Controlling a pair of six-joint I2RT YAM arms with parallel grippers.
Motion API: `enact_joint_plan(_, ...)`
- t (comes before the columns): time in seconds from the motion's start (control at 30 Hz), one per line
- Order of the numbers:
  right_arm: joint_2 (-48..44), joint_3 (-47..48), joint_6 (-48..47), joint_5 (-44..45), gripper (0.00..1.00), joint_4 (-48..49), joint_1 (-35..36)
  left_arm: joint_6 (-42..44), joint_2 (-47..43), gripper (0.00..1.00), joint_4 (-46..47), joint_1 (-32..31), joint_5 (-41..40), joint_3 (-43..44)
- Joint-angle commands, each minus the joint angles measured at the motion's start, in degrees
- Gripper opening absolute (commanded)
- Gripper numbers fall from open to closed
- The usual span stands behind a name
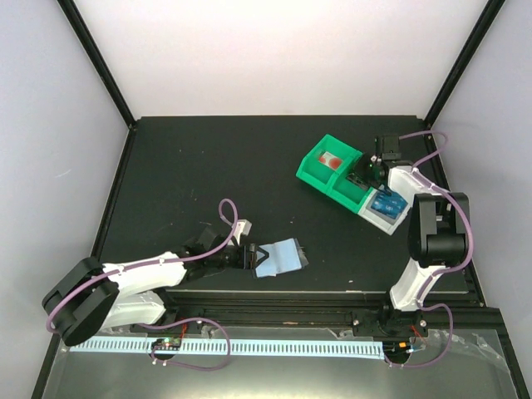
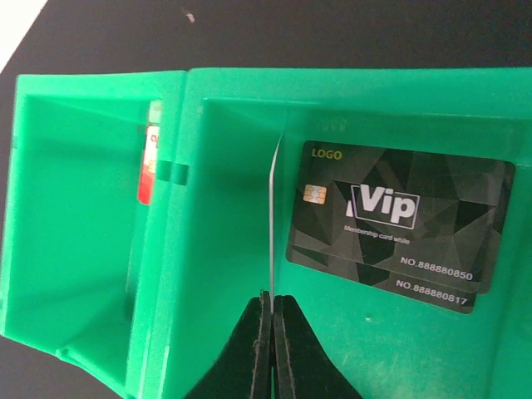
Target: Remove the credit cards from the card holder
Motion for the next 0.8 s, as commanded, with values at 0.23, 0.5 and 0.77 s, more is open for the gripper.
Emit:
enact_joint_plan(0.23,0.51,2.89,-0.03,6.78,0.12,-3.55,-0.31,-0.48,-0.94,0.66,-0.82,0.43,1.51,0.10)
enact_joint_plan(0.5,-3.05,4.47,0.00,8.24,0.15,-9.22,-0.35,-0.64,-1.19,0.69,-1.24,0.44,3.17,0.01)
enact_joint_plan(0.77,-9.96,1.50,-0.64,6.85,0.27,-11.50,0.02,-1.01,-2.80,0.69,-3.01,0.44,0.89,0.02)
